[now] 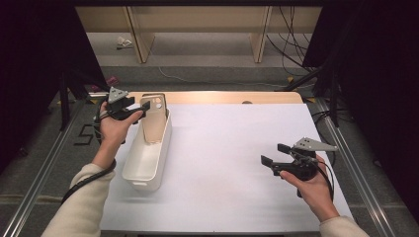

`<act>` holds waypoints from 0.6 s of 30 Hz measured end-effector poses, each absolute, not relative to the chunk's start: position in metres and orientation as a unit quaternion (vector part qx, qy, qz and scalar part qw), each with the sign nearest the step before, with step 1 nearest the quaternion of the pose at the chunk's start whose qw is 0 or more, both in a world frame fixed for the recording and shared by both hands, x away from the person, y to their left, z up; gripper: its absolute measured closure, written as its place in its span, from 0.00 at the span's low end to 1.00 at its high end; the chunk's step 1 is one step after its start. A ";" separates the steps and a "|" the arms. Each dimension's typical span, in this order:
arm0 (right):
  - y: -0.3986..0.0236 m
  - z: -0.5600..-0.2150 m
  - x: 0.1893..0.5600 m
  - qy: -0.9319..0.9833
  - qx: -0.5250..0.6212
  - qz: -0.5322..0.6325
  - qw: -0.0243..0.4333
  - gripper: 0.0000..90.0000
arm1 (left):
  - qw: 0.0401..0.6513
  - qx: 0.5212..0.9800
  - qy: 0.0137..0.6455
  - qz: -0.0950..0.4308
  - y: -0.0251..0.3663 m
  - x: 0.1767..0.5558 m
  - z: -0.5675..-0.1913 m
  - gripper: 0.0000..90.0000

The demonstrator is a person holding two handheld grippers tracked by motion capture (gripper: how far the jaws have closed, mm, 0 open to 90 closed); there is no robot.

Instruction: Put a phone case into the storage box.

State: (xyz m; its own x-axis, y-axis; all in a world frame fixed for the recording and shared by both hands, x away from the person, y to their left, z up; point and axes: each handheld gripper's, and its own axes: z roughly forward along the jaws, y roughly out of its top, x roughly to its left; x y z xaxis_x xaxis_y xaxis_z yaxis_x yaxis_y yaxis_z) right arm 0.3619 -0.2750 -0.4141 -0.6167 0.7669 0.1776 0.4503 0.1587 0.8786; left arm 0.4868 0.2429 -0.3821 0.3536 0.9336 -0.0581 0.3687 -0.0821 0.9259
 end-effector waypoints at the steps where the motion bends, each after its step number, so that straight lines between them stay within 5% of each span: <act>1: -0.275 -0.414 0.362 0.745 0.409 0.504 0.157 0.18 | 0.476 0.672 0.484 0.295 0.243 0.484 -0.382 0.34; 18: -0.275 -0.414 0.362 0.745 0.408 0.503 0.159 0.18 | 0.478 0.698 0.457 0.275 0.240 0.445 -0.375 0.02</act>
